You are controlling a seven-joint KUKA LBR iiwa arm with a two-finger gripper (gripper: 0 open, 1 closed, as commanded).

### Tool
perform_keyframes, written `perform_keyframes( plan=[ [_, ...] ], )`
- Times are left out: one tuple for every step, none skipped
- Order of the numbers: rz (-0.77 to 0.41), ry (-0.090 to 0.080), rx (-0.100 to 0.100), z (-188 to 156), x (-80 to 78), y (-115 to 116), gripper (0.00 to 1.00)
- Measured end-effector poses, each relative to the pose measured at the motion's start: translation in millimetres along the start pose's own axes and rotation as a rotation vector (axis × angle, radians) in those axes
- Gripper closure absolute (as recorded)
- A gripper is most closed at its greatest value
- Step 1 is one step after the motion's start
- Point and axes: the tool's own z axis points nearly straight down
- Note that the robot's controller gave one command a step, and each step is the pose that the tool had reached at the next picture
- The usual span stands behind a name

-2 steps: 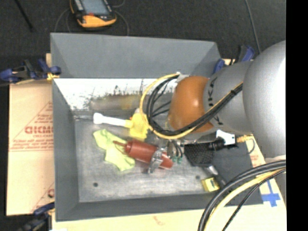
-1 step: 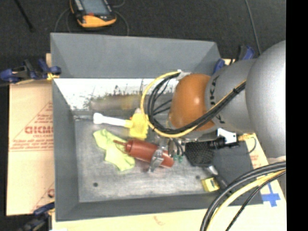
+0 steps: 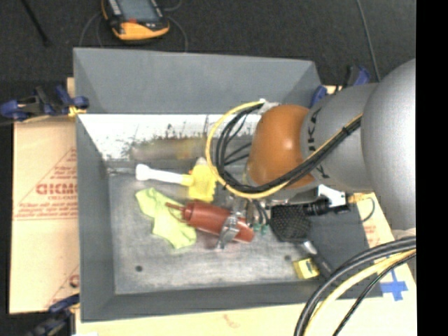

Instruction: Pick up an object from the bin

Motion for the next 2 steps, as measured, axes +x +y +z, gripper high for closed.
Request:
perform_keyframes(
  plan=[
    [-0.001,0.0,0.0,-6.8,-0.2,0.0,1.0],
    [-0.001,-0.002,-0.001,-10.6,-0.7,0.2,1.0]
  ],
)
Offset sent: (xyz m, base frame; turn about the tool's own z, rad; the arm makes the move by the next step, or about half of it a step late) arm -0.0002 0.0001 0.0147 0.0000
